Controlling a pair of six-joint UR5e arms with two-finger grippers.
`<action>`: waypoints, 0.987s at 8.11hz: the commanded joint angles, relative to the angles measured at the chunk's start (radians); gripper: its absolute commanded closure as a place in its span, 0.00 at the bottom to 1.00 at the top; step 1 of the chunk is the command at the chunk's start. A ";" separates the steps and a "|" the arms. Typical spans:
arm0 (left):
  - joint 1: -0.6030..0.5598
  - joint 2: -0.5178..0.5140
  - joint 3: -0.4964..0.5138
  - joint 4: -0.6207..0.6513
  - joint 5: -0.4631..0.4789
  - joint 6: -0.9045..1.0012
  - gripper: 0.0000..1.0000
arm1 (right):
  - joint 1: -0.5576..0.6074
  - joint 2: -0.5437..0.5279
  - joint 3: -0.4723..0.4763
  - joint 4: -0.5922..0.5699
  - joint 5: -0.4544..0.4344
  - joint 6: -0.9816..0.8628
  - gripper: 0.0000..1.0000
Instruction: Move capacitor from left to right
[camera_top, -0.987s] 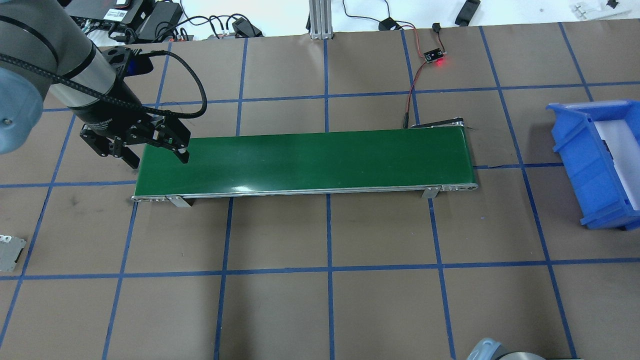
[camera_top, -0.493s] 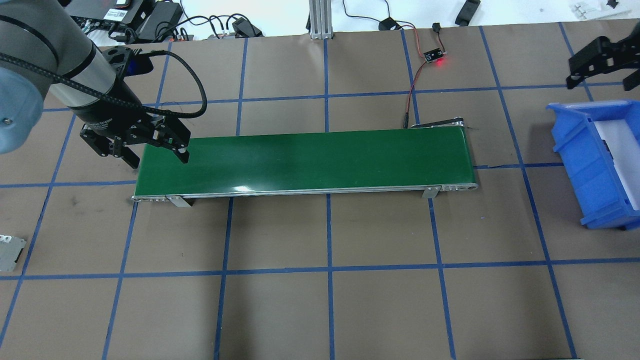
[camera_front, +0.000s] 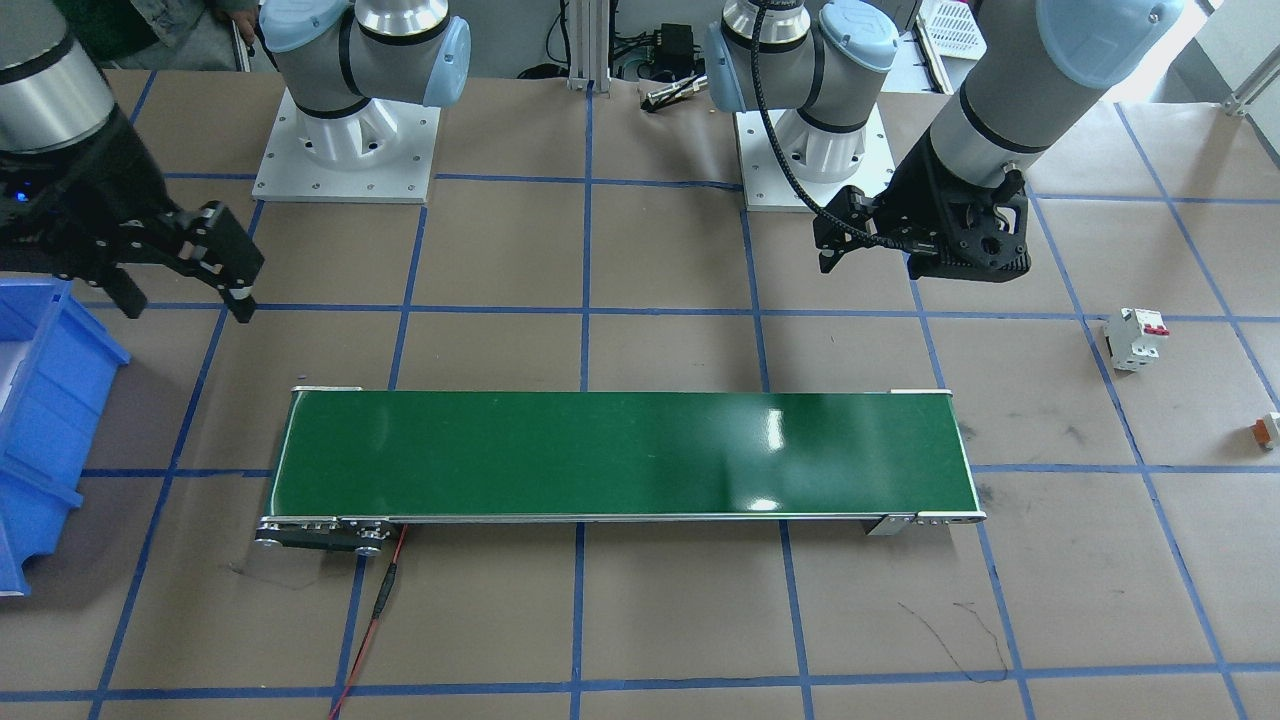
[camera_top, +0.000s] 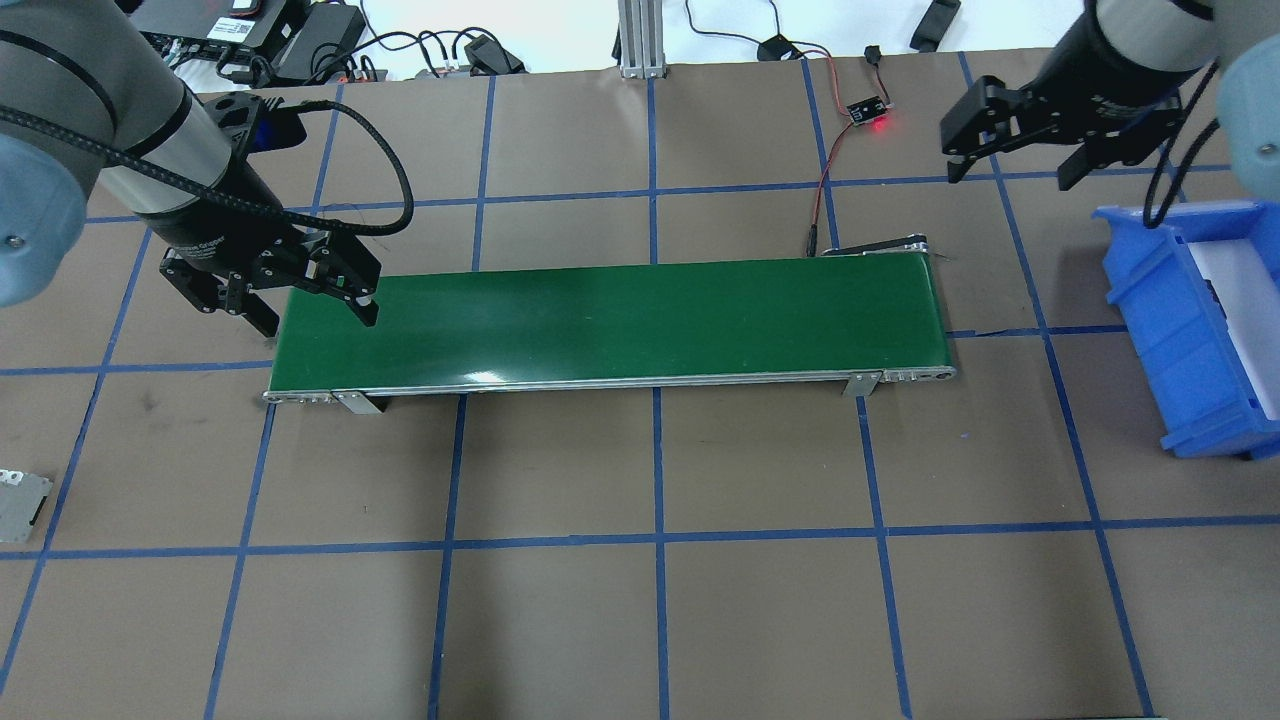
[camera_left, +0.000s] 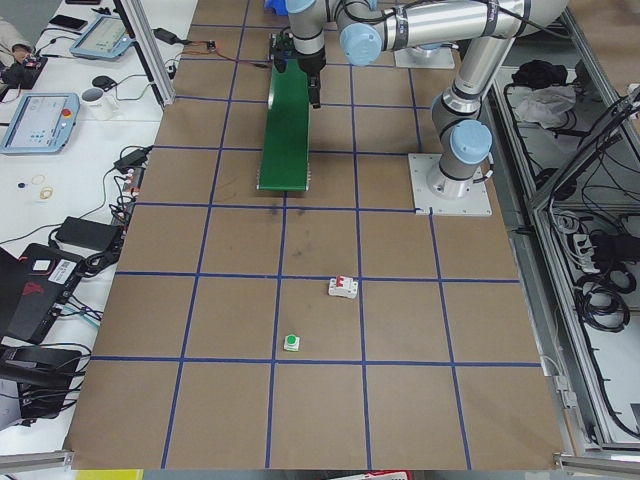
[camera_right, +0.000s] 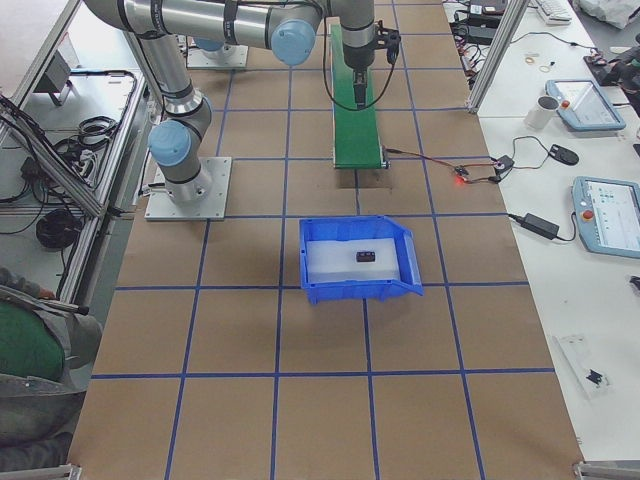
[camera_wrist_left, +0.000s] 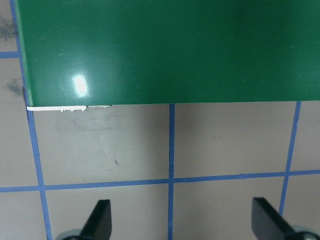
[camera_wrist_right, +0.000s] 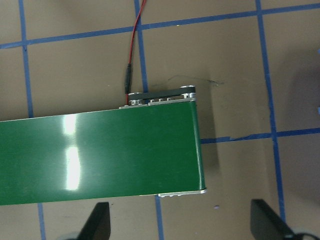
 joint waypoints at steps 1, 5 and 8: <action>0.000 0.001 0.000 0.000 0.000 0.002 0.00 | 0.125 0.007 0.000 -0.001 -0.032 0.145 0.00; 0.000 0.000 0.000 0.000 0.000 0.000 0.00 | 0.139 0.009 0.001 0.004 -0.069 0.156 0.00; 0.000 0.000 0.000 0.000 0.000 0.000 0.00 | 0.139 0.004 0.000 0.021 -0.117 0.135 0.00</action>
